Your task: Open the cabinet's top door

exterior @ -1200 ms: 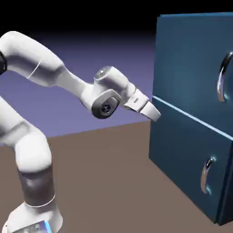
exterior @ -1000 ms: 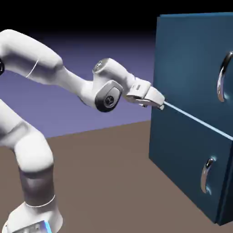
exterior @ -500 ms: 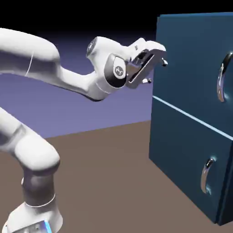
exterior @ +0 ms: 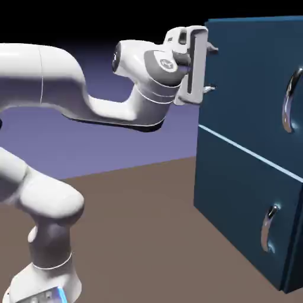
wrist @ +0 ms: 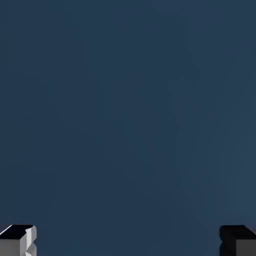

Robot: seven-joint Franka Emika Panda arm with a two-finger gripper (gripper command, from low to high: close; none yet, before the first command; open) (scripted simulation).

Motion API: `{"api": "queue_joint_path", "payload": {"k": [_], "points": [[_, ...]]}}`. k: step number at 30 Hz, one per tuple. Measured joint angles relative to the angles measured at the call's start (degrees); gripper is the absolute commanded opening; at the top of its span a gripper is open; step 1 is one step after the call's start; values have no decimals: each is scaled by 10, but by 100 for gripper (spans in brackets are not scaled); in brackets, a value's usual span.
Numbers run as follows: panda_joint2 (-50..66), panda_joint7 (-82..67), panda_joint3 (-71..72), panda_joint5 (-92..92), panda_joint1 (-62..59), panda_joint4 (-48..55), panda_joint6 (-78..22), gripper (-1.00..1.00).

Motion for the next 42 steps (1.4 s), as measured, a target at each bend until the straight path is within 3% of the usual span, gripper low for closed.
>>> {"api": "queue_joint_path", "payload": {"k": [26,33,34,42], "points": [[-81,-277,-285,-648,243,194,31,0],[-61,-282,-350,-651,348,271,23,0],[-60,-282,-352,-651,351,273,23,-100],[-51,-269,-269,-627,226,168,-37,-100]]}}
